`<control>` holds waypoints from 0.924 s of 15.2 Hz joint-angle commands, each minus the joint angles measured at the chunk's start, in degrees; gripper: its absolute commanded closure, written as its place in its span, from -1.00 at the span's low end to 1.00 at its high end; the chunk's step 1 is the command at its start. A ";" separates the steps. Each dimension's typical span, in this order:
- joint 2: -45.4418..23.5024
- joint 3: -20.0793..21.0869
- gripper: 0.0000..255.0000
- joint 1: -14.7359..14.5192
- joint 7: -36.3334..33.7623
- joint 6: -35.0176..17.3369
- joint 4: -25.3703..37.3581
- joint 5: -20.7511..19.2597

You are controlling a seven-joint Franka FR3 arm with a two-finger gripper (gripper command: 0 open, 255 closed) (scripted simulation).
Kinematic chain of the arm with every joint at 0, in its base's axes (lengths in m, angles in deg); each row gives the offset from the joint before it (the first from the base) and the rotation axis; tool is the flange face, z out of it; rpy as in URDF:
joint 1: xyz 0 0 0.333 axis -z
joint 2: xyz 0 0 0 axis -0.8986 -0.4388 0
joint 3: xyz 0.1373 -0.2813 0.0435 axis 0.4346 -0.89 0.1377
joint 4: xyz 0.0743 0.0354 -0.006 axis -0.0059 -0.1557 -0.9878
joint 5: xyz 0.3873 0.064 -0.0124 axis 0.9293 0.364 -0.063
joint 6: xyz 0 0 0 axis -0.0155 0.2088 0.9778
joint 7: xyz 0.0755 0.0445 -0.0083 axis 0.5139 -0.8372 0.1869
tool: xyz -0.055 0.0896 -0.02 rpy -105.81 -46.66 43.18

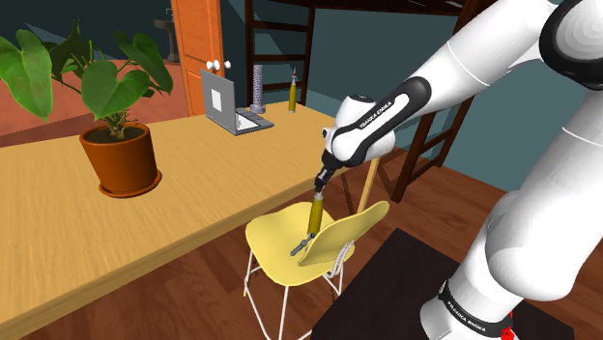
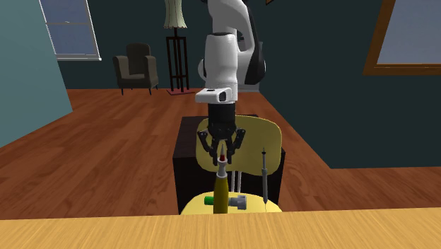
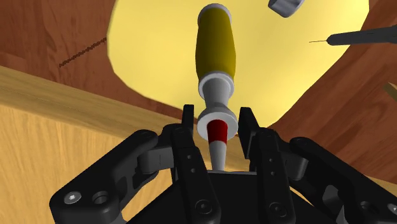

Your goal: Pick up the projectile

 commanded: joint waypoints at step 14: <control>8.59 0.55 1.00 0.72 -2.64 11.43 2.96 -3.30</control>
